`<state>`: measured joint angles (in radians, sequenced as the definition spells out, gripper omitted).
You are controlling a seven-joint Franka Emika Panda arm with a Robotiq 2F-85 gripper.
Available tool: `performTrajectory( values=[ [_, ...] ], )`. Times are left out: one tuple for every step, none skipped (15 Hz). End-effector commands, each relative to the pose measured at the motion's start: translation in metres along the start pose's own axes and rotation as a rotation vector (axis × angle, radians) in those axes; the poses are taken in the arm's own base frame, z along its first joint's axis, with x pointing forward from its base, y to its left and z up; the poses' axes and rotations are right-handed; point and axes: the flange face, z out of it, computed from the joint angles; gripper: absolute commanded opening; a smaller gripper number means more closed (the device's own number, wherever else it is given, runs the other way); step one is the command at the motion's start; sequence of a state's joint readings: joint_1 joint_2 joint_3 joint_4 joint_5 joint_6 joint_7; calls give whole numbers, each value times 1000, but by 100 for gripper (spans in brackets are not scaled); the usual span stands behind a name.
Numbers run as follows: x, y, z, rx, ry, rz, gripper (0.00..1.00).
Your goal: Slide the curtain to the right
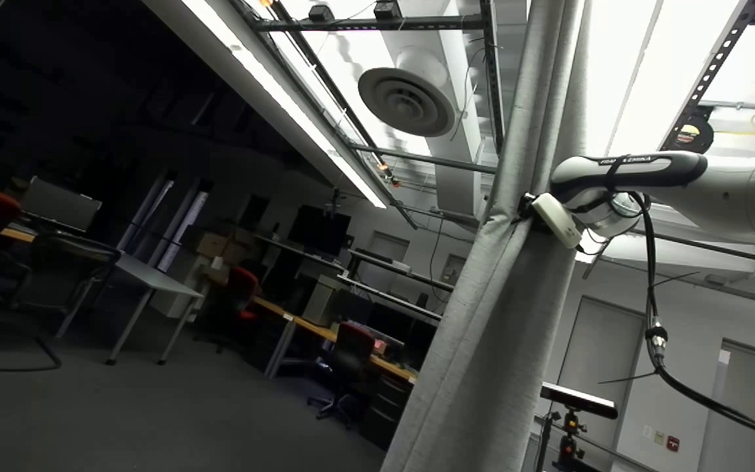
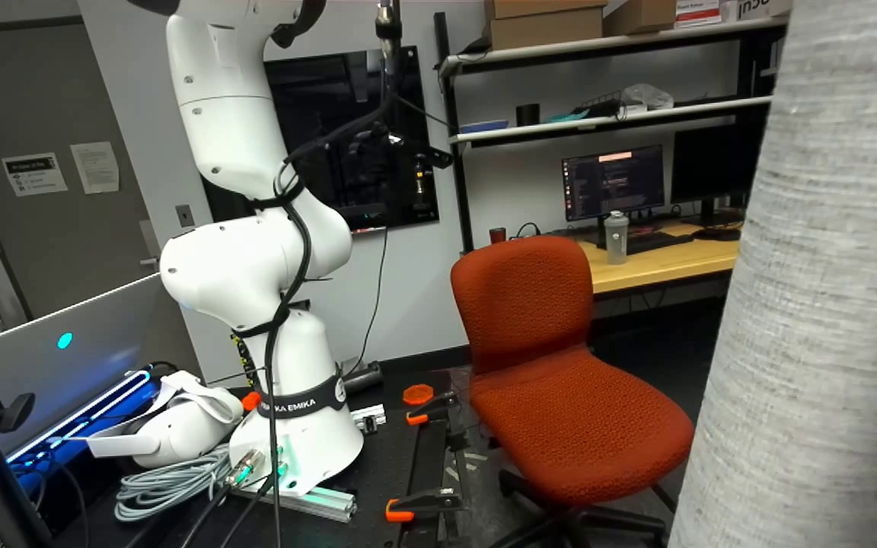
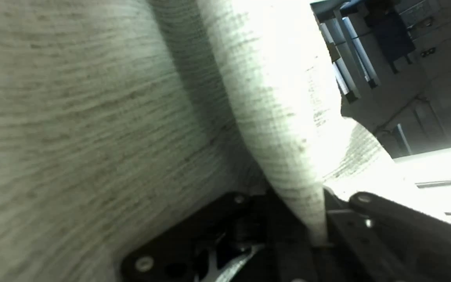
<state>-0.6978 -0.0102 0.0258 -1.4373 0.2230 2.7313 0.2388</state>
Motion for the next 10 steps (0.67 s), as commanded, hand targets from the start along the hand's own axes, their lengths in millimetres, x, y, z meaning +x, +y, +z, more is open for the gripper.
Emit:
performTrajectory(
  values=[
    [-20,70,19,-104,-93,66,1],
    [-19,75,18,-109,-89,76,1],
    [-19,77,20,-110,-89,81,1],
    [-22,75,23,-110,-92,75,1],
    [-28,67,29,-106,-98,56,1],
    [-37,54,34,-92,-108,34,1],
    [-49,28,36,-55,-123,5,1],
    [-56,5,34,-16,-127,-17,1],
    [-65,-23,29,28,-134,-46,1],
    [-76,-52,21,76,-144,-78,1]
  ],
)
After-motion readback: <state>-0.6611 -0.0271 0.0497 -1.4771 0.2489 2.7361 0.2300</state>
